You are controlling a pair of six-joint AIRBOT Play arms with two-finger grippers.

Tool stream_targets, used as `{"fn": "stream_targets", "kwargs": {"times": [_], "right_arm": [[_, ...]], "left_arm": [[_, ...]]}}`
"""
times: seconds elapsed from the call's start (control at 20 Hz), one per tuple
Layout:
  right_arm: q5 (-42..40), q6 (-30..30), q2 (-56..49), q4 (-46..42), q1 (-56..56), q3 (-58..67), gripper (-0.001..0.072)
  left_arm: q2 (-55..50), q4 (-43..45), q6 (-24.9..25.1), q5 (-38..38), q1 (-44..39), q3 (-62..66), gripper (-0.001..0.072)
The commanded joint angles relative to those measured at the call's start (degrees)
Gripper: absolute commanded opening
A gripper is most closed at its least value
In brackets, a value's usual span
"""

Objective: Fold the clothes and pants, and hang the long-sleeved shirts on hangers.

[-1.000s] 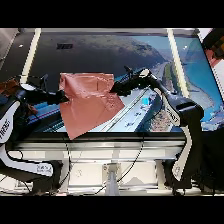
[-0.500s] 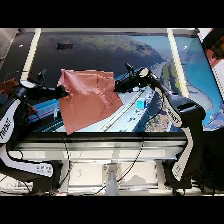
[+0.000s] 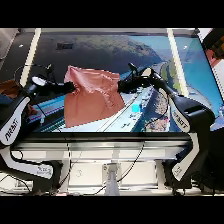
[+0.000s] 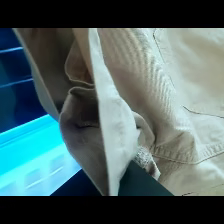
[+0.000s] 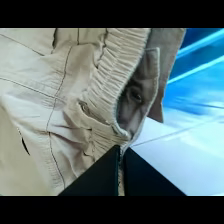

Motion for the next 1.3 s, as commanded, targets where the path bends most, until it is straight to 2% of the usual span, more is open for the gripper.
{"fn": "stream_targets", "kwargs": {"times": [0.0,0.25,0.45,0.9,1.05,1.2,1.25], "right_arm": [[-8.28,3.26,6.58,-1.62,-0.76,-9.05,0.0028],[-10.34,5.20,15.41,-4.55,-5.05,-21.46,0.0029],[-11.41,5.22,20.50,-6.67,-6.67,-24.72,0.0029],[-10.23,6.34,21.24,-7.41,-6.14,-24.92,0.0029],[-11.06,12.04,21.20,-7.58,-4.46,-27.69,0.0029],[-12.81,12.87,21.22,-7.61,-3.69,-30.95,0.0029],[-12.81,12.96,21.27,-7.63,-3.72,-31.04,0.0029]], "left_arm": [[-0.02,0.00,-0.33,2.86,-2.47,0.13,0.0013],[-0.02,0.09,-0.31,3.45,-6.05,0.13,0.0013],[-0.02,0.26,0.37,6.21,-6.36,0.13,0.0014],[-0.07,4.04,0.33,8.98,-6.51,0.13,0.0015],[-0.09,3.72,0.35,10.56,-8.11,0.13,0.0015],[-0.09,3.93,0.37,10.58,-8.81,0.13,0.0016],[-0.09,3.96,0.37,10.58,-8.74,0.13,0.0061]]}}
